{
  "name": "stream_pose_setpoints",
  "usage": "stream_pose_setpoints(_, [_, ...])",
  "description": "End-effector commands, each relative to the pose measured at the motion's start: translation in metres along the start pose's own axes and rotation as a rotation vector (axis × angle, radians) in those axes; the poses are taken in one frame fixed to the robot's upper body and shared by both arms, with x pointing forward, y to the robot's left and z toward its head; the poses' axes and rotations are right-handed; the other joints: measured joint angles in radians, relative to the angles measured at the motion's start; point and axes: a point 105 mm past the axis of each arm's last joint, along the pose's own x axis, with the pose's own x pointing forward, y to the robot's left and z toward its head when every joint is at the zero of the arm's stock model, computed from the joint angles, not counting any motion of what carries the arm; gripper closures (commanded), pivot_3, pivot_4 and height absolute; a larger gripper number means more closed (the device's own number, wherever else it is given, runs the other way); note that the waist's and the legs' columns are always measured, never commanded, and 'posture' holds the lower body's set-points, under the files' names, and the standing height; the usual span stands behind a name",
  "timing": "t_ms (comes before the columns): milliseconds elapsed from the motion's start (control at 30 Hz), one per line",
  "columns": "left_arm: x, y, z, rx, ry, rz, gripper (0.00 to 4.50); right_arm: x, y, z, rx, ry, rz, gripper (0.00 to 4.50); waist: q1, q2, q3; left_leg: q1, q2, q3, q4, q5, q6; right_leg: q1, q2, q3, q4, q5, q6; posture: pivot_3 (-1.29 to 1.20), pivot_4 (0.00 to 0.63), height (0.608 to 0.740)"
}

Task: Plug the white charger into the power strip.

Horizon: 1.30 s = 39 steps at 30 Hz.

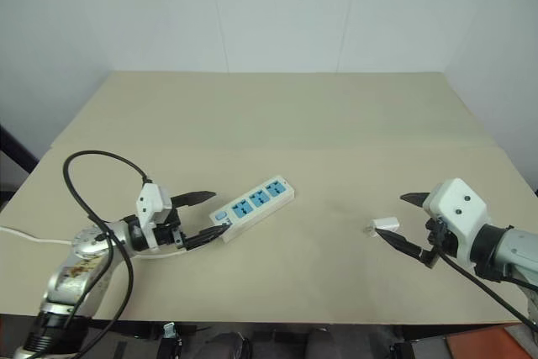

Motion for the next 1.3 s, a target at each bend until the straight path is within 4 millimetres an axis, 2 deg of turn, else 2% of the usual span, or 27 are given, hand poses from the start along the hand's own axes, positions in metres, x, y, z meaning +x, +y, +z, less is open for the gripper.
stream_pose_setpoints(33, [0.007,0.003,-0.006,0.006,-0.002,0.04,0.03,-0.002,-0.002,0.012,-0.043,-0.035,-0.016,0.0,0.0,0.0,0.0,0.0,0.0,0.001,0.0,0.0,0.0,0.0,0.0,0.0,0.0,0.0,0.0,0.0,0.15,0.74])
stream_pose_setpoints(333, [0.026,0.007,-0.027,-0.01,0.008,0.077,0.03,-0.001,-0.004,0.019,-0.057,-0.057,-0.027,0.0,0.001,0.0,0.0,0.0,0.0,0.002,0.001,0.0,0.0,0.0,0.0,0.0,0.0,0.0,0.0,0.0,0.15,0.74])
stream_pose_setpoints(500, [0.029,-0.001,-0.047,-0.038,0.087,0.018,0.03,0.002,-0.005,0.023,-0.064,-0.072,-0.024,0.0,0.003,0.0,-0.001,0.0,0.0,0.002,0.001,0.0,0.0,0.001,0.0,0.0,0.0,0.0,0.001,0.0,0.15,0.74])
stream_pose_setpoints(667, [0.03,-0.007,-0.057,-0.064,0.099,-0.001,0.03,0.003,-0.005,0.023,-0.066,-0.075,-0.02,0.0,0.003,0.002,-0.003,0.001,0.0,0.002,0.001,0.0,0.001,0.001,0.0,0.0,-0.001,0.0,0.001,0.0,0.15,0.74])
stream_pose_setpoints(767, [0.031,-0.009,-0.064,-0.077,0.088,0.003,0.61,0.003,-0.006,0.025,-0.071,-0.078,-0.017,0.0,0.003,0.005,-0.006,0.001,0.0,0.002,0.001,0.0,0.001,0.002,0.0,0.0,-0.001,0.0,0.001,0.0,0.15,0.74])
stream_pose_setpoints(833, [0.032,-0.01,-0.068,-0.084,0.082,0.001,1.19,0.003,-0.006,0.026,-0.078,-0.079,-0.01,0.0,0.005,0.007,-0.009,0.002,0.0,0.002,0.001,0.0,0.001,0.003,0.0,0.0,-0.001,0.0,0.001,0.0,0.15,0.74])
stream_pose_setpoints(867, [0.033,-0.01,-0.068,-0.085,0.077,0.0,1.21,0.003,-0.006,0.027,-0.081,-0.08,-0.001,0.0,0.006,0.009,-0.01,0.003,0.0,0.002,0.001,0.0,0.001,0.004,0.0,0.0,-0.001,0.0,0.001,0.0,0.15,0.74])
stream_pose_setpoints(933, [0.036,-0.009,-0.064,-0.074,0.056,-0.015,1.21,0.002,-0.005,0.027,-0.095,-0.072,0.025,0.0,0.006,0.011,-0.013,0.004,0.0,0.003,0.001,0.0,0.001,0.006,0.0,0.0,-0.001,-0.002,0.005,0.0,0.15,0.74])
stream_pose_setpoints(1033, [0.045,-0.005,-0.047,-0.017,0.016,-0.077,1.21,0.0,-0.009,0.027,-0.145,-0.044,0.074,0.0,0.006,0.013,-0.014,0.007,0.0,0.004,0.001,0.0,0.001,0.009,0.0,0.0,-0.001,-0.004,0.007,0.0,0.15,0.74])
stream_pose_setpoints(1167, [0.059,-0.007,-0.02,0.048,-0.028,-0.267,1.21,0.0,-0.023,0.029,-0.251,0.017,0.168,0.0,0.003,0.01,-0.012,0.009,0.0,0.005,0.002,0.0,0.001,0.013,0.0,-0.001,-0.002,-0.006,0.011,0.0,0.15,0.74])
stream_pose_setpoints(1300, [0.064,-0.02,-0.015,0.079,-0.008,-0.449,1.21,0.001,-0.031,0.029,-0.368,0.102,0.294,0.0,-0.006,0.006,-0.01,0.006,0.0,0.005,0.001,-0.001,0.002,0.009,0.0,-0.001,-0.003,-0.004,0.007,0.0,0.15,0.74])
